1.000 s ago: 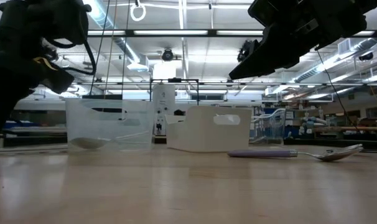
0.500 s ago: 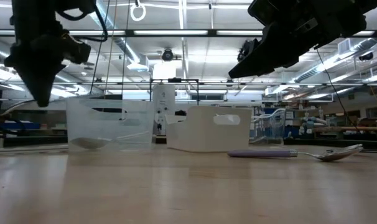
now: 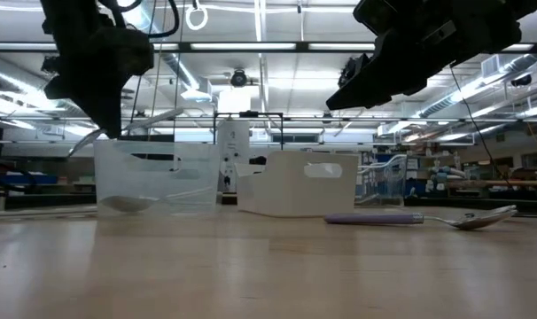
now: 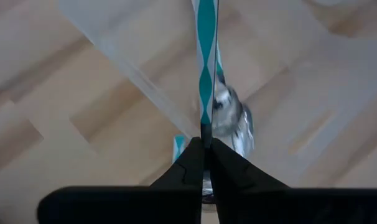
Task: Sort silverware by color (type)
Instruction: Put the white-green patterned spoon into the bottom transparent bin
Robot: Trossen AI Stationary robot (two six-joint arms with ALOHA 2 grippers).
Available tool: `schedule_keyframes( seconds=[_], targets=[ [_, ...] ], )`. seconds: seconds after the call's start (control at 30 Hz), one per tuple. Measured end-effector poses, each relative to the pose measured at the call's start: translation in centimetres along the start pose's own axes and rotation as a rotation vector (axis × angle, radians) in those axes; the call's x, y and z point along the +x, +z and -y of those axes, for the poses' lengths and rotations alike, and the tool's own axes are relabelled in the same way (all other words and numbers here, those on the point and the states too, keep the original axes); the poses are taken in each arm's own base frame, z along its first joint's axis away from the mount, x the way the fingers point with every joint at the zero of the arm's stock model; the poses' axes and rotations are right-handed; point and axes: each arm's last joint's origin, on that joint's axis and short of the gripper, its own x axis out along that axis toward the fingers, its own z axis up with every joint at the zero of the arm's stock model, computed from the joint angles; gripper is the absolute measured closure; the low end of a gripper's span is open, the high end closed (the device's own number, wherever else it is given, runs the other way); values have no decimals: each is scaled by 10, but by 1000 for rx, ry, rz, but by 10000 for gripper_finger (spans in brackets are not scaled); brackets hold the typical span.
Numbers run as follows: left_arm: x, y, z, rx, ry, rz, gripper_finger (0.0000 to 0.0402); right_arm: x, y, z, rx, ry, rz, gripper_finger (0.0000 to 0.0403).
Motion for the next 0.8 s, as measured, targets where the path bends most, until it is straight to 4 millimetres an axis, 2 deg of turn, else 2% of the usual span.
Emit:
schedule_keyframes(
  seconds=[0.17,0.47,0.63,0.8],
  targets=[
    [-3,6,2,12,-48,-52,380,0,0,0,1,8,0,312],
    [-32,27,23,56,-158,61,379,0,0,-1,-6,24,-2,312],
    [-21,34,35,102,-137,191,379,0,0,-1,-9,24,-3,312],
    [5,36,49,154,-68,226,379,0,-1,-2,-13,24,-11,312]
  ],
)
